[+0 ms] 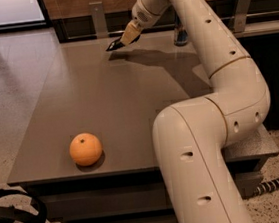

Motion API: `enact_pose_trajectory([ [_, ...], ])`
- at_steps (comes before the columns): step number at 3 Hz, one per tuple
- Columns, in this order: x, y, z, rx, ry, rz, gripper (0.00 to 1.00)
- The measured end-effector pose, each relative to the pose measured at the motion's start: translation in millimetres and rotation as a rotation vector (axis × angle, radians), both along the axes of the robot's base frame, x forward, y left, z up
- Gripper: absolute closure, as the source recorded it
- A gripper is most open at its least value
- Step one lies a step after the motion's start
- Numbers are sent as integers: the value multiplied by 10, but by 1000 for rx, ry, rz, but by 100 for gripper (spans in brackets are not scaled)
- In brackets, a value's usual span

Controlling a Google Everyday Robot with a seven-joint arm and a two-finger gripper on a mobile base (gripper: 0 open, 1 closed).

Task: Move rxbar chocolate near orange

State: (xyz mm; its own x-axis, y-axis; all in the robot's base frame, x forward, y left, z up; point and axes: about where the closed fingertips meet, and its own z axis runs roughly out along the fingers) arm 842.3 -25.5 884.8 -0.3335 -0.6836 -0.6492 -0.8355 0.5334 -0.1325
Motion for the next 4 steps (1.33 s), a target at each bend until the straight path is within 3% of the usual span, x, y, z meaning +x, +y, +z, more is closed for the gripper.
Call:
enact_pose_trajectory([
  [2,-140,-284,251,45,-65,66,100],
  [4,-303,-622,463,73,-95,62,100],
])
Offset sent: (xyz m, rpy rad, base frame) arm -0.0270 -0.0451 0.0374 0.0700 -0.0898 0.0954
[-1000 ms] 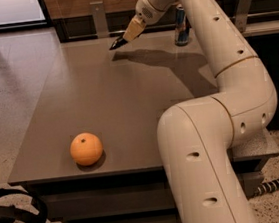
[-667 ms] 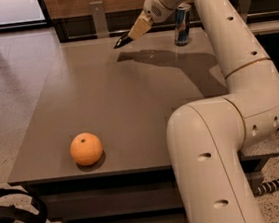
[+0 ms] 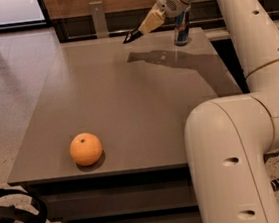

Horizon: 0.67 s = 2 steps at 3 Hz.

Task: Move rxbar chocolate near orange

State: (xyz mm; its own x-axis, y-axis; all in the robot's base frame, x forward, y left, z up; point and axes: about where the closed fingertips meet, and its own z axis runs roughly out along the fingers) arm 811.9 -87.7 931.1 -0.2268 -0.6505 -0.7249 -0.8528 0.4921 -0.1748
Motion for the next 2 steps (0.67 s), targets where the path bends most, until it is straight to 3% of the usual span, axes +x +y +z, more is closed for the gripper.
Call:
enact_pose_trajectory([
  [1,-100,-81,64,2,-6,-1,100],
  [2,-353,-234,41,12,-12,22,100],
])
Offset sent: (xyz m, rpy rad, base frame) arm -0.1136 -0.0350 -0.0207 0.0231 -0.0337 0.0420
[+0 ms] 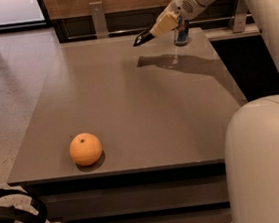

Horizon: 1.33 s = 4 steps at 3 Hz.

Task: Move rxbar chocolate near orange

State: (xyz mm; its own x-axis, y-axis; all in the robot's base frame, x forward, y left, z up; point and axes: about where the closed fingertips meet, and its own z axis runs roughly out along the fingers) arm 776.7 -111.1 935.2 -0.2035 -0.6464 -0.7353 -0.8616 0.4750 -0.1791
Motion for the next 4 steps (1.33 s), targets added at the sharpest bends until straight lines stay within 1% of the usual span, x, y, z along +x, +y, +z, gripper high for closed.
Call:
enact_pose_trajectory([
  [1,-272,-168,-29,28,-29,-1,100],
  [2,-425,-47,-472,48,-6,79,100],
  [3,-428,-38,-476,47,-4,81,100],
  [4,-574,-36,-427,44,5,81,100],
])
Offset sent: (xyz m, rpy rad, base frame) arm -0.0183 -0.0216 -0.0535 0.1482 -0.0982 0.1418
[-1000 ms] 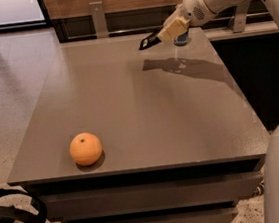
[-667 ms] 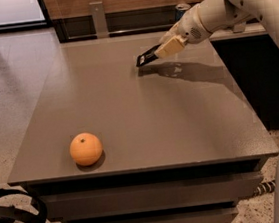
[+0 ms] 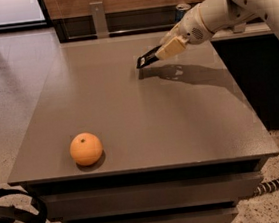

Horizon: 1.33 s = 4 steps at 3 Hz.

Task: Move rxbar chocolate near orange

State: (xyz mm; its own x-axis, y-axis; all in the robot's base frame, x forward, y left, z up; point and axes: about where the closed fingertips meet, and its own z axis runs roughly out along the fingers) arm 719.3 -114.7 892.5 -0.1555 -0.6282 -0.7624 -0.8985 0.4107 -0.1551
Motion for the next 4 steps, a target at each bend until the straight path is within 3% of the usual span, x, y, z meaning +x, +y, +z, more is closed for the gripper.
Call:
enact_pose_trajectory([
  [2,-841,122,151,-12,-13,17,100],
  [4,-1380,309,29,-9,-68,82,100],
])
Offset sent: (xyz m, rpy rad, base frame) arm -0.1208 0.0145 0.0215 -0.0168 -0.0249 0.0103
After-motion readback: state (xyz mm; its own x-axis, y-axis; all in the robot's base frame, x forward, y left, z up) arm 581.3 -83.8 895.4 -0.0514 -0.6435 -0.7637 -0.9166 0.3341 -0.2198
